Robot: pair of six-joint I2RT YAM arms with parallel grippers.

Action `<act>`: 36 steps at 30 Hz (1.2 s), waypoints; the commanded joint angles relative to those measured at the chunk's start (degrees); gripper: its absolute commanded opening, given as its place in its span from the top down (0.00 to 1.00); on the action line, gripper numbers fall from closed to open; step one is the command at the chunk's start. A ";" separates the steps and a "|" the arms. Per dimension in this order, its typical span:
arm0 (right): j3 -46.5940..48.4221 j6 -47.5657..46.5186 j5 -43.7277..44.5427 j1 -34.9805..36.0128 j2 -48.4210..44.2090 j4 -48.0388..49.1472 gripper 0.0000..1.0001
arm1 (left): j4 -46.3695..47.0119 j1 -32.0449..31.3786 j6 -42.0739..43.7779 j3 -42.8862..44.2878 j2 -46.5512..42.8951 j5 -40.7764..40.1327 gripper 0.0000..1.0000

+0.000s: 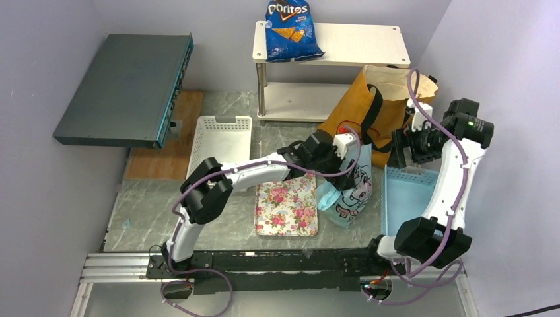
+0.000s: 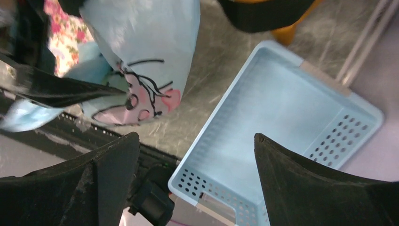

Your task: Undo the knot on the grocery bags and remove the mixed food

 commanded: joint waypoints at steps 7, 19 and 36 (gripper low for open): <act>-12.01 -9.77 -2.10 2.64 -4.77 -0.82 0.10 | 15.07 6.60 5.88 -16.28 -24.24 16.12 0.01; -8.17 7.90 -6.31 28.20 -6.30 8.57 0.21 | 3.66 18.15 6.85 -27.71 -36.38 13.90 0.04; -30.27 -8.19 7.70 11.18 -2.61 13.74 0.45 | -0.34 11.41 35.94 -36.32 -40.10 11.80 0.25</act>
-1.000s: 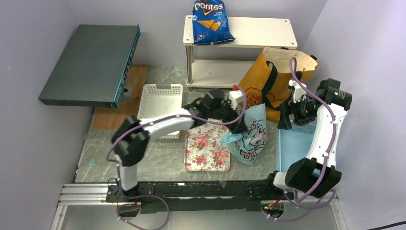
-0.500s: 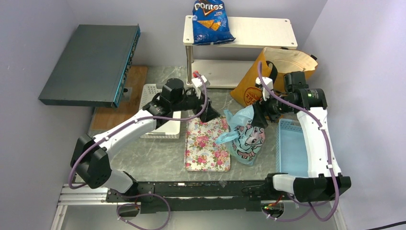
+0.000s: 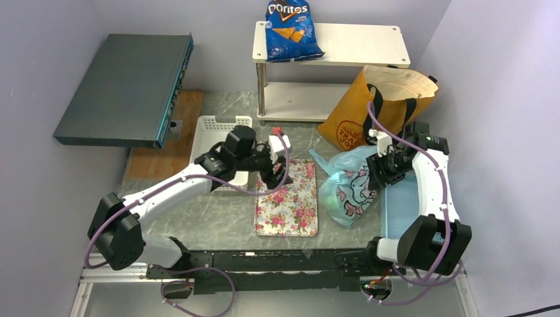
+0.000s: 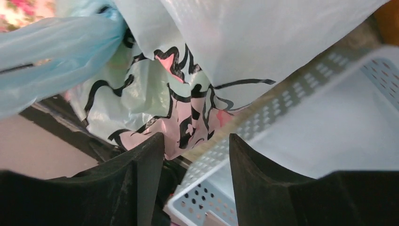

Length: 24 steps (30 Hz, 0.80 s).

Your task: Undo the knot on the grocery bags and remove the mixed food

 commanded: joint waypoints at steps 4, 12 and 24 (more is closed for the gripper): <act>-3.02 -5.99 8.36 -4.24 4.34 6.16 0.46 | 4.77 -7.48 10.97 3.20 6.93 -1.61 0.31; -5.08 -7.77 9.88 -8.01 5.91 8.58 0.47 | 6.33 -9.84 11.06 14.77 22.92 -0.79 0.50; -5.73 -12.45 7.04 -9.52 6.13 6.36 0.47 | -1.06 -12.80 16.56 30.51 43.52 -5.18 0.62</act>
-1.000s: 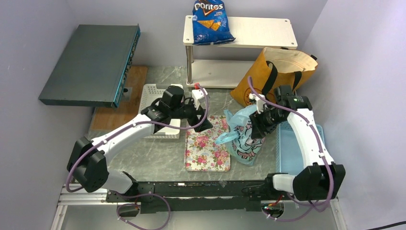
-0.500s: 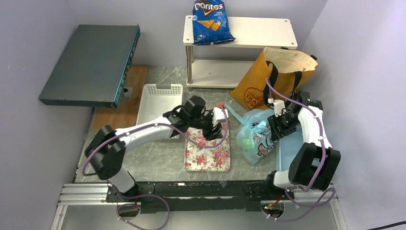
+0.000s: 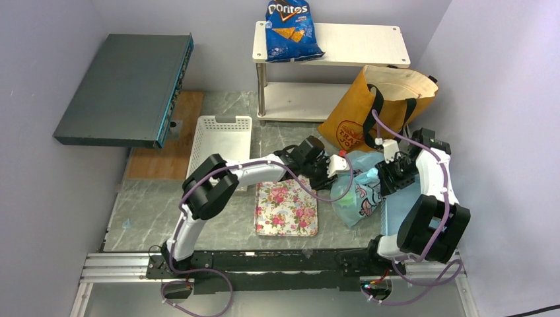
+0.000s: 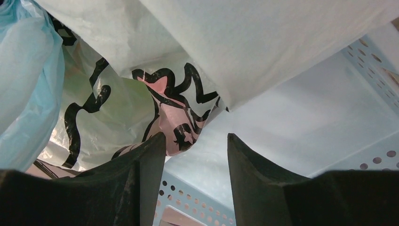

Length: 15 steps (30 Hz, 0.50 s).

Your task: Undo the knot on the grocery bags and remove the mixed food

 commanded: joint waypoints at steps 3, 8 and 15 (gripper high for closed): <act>-1.95 -4.90 -4.52 -0.19 0.13 -0.29 0.47 | -5.68 0.77 5.84 0.68 2.11 -2.89 0.64; -4.18 -6.75 -6.78 -0.24 1.04 0.37 0.47 | -10.07 2.80 5.17 -3.42 -0.06 -2.66 0.64; -6.89 -7.46 -12.04 0.83 0.87 -2.11 0.46 | -9.84 3.90 3.72 -9.12 -8.25 -2.08 0.67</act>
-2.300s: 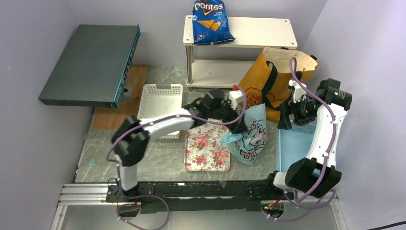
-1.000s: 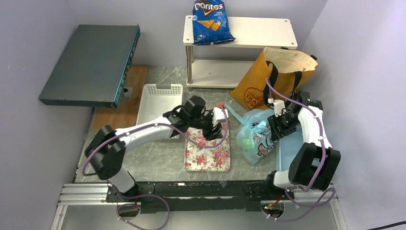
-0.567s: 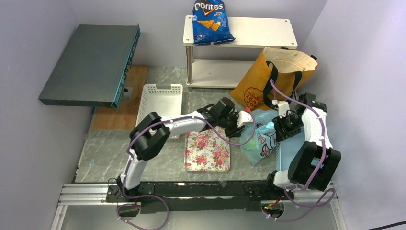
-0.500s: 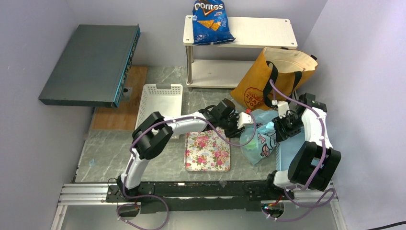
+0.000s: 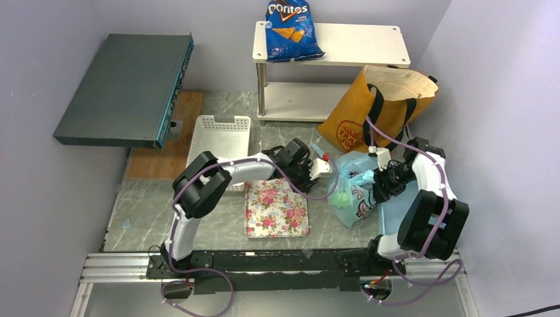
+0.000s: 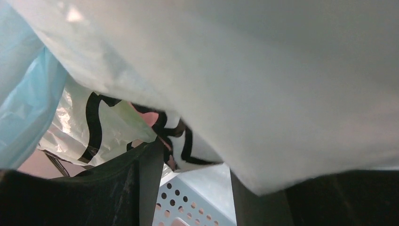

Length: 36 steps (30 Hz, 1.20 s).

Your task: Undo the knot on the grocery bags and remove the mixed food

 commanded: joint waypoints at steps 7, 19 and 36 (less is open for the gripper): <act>-1.08 1.84 -5.98 4.90 -10.71 -7.10 0.42 | 3.88 -0.76 -8.37 -5.41 -20.42 8.62 0.27; 12.03 0.32 -1.99 1.93 -6.27 -5.27 0.43 | 5.94 -2.04 -19.08 -0.36 -13.66 7.59 0.25; 5.50 6.96 7.89 -2.02 2.60 8.97 0.49 | 9.49 -1.01 -32.10 2.95 -5.42 8.39 0.30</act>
